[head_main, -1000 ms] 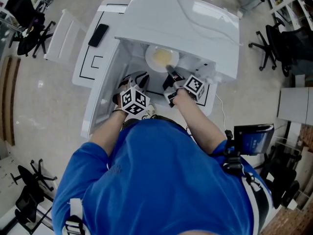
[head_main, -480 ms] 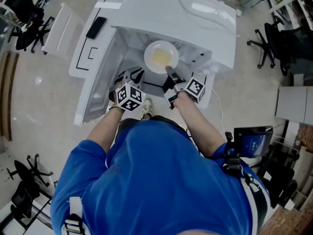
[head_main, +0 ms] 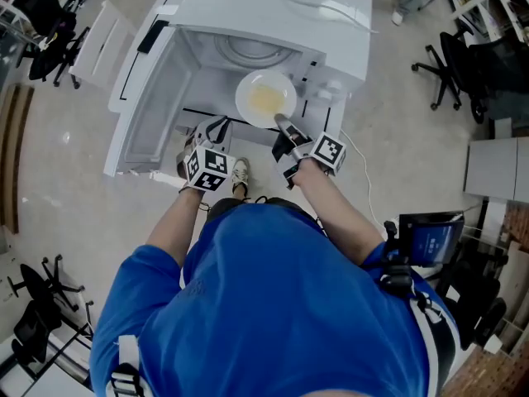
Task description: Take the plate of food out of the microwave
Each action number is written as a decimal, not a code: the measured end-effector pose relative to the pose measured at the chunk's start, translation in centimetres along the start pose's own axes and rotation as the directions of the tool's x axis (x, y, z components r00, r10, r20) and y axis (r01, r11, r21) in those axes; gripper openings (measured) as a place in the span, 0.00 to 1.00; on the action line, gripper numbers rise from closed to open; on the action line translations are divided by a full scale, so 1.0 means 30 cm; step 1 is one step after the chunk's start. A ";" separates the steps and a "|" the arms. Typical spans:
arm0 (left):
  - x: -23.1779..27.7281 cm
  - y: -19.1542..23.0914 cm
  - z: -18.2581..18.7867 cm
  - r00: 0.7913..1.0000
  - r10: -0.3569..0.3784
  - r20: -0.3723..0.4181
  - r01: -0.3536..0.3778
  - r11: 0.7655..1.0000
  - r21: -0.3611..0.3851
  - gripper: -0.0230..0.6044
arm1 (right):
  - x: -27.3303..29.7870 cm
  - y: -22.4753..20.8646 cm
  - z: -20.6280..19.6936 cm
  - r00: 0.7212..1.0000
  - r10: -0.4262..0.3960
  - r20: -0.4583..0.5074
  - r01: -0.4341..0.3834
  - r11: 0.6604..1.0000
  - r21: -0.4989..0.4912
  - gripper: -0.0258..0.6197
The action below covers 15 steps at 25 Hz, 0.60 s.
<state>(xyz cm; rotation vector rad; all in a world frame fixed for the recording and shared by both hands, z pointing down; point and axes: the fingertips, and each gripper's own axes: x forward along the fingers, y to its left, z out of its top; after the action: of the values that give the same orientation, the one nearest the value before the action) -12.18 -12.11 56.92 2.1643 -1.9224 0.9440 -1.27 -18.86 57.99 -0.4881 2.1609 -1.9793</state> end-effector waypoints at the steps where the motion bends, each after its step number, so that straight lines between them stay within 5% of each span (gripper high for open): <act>1: -0.008 -0.012 0.008 1.000 0.003 0.006 -0.003 1.000 -0.003 0.10 | -0.022 0.007 0.001 1.000 0.004 0.000 -0.004 1.000 -0.003 0.07; 15: -0.209 -0.207 0.109 0.995 0.051 0.088 -0.036 0.986 -0.166 0.07 | -0.369 0.078 -0.038 0.999 0.034 -0.006 -0.034 0.999 -0.027 0.07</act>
<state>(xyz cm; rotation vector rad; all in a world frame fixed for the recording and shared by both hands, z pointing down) -5.28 -6.92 53.16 2.1149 -2.0180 0.6758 8.36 -13.77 54.75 -0.4471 2.1874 -1.9378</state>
